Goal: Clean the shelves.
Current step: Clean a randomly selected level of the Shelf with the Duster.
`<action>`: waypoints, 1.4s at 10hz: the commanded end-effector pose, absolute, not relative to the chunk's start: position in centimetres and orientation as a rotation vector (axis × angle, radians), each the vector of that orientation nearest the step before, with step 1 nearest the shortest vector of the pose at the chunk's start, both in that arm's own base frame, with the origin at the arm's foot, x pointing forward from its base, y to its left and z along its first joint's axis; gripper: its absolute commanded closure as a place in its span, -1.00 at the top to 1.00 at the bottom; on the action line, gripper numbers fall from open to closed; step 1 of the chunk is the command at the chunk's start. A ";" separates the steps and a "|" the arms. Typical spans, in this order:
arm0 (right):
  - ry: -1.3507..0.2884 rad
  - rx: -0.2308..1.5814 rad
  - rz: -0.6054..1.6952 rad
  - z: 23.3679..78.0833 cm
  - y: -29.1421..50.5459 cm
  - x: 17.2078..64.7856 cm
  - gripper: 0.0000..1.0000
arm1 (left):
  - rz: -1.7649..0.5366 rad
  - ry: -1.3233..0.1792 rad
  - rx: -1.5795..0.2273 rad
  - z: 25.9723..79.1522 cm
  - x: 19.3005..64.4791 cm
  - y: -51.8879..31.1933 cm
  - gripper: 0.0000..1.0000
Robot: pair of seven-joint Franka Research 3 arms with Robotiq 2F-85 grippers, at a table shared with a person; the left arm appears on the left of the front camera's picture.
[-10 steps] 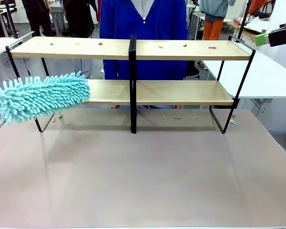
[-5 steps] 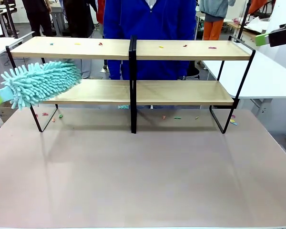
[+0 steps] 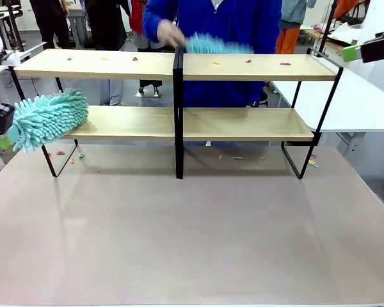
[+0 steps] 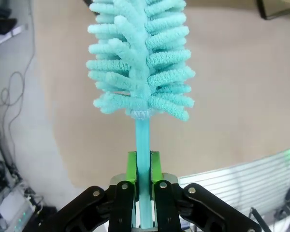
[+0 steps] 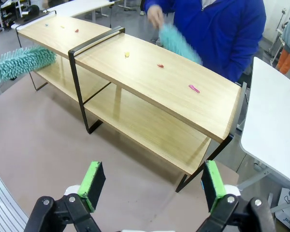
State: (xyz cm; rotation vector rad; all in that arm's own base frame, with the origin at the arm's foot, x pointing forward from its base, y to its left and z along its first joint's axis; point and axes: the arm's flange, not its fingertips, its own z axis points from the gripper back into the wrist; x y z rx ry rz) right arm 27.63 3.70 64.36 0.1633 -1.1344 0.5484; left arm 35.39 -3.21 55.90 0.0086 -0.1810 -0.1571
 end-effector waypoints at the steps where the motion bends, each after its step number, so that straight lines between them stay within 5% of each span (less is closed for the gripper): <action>1: -1.136 0.167 0.544 64.4 3.6 27.7 1.00 | -0.100 -0.192 0.113 55.6 35.2 -4.1 -0.75; 7: -1.136 0.167 0.544 64.4 3.6 27.7 1.00 | 0.054 -0.153 0.248 54.3 35.9 -4.4 -0.75; 9: -1.136 0.167 0.544 64.4 3.6 27.7 1.00 | 0.166 -0.260 0.262 54.7 35.6 -4.8 -0.75; 14: -1.136 0.167 0.544 64.4 3.6 27.7 1.00 | 0.071 -0.247 0.173 54.9 35.4 -4.6 -0.75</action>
